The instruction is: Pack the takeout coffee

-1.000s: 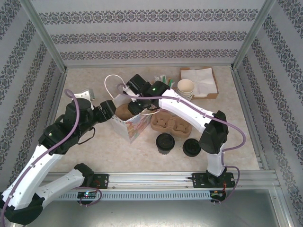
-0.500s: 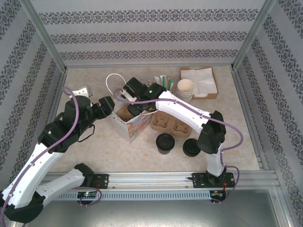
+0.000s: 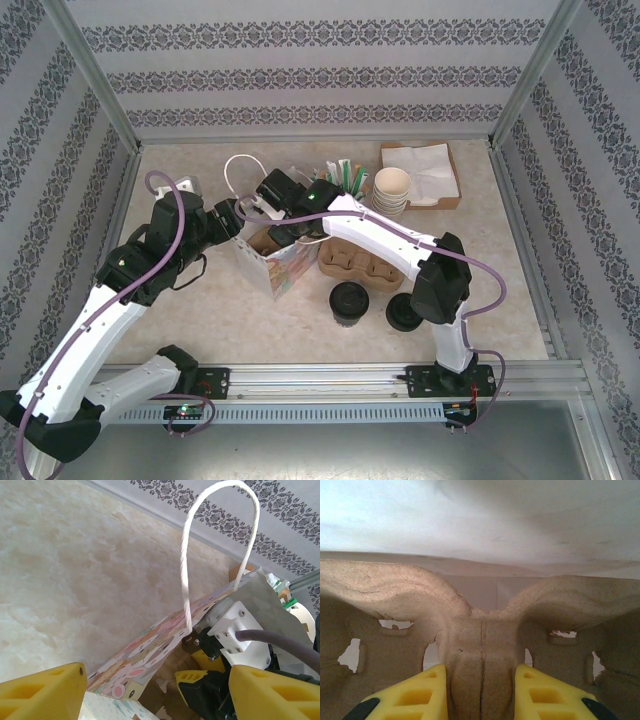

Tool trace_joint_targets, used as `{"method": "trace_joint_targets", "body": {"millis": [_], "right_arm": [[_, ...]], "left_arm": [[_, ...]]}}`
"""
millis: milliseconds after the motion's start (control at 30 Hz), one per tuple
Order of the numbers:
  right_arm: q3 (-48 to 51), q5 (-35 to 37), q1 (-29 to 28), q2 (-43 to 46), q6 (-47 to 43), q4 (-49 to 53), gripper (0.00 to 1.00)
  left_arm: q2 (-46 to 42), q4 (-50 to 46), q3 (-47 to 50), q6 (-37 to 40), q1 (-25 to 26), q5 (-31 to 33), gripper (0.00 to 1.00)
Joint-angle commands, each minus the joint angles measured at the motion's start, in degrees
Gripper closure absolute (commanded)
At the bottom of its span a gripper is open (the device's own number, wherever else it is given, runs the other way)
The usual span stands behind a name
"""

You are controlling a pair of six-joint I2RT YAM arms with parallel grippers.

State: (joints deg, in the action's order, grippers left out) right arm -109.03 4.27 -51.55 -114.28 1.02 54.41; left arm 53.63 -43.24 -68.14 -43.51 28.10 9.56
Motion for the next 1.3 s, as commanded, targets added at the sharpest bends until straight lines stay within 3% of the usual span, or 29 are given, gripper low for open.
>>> {"method": "trace_joint_targets", "body": {"millis": [0, 767, 1267], "right_arm": [[-1.4, 1.4, -0.4, -3.0, -1.2, 2.5, 0.72], [-6.7, 1.6, -0.5, -4.6, -0.2, 5.2, 0.62], [-7.3, 1.2, -0.6, -3.1, 0.6, 5.0, 0.44]], "left_arm": [[-0.5, 1.3, 0.5, 0.5, -0.9, -0.8, 0.24], [-0.4, 3.1, 3.5, 0.4, -2.1, -2.9, 0.24], [-0.5, 3.0, 3.7, 0.4, -2.4, -3.4, 0.24]]}}
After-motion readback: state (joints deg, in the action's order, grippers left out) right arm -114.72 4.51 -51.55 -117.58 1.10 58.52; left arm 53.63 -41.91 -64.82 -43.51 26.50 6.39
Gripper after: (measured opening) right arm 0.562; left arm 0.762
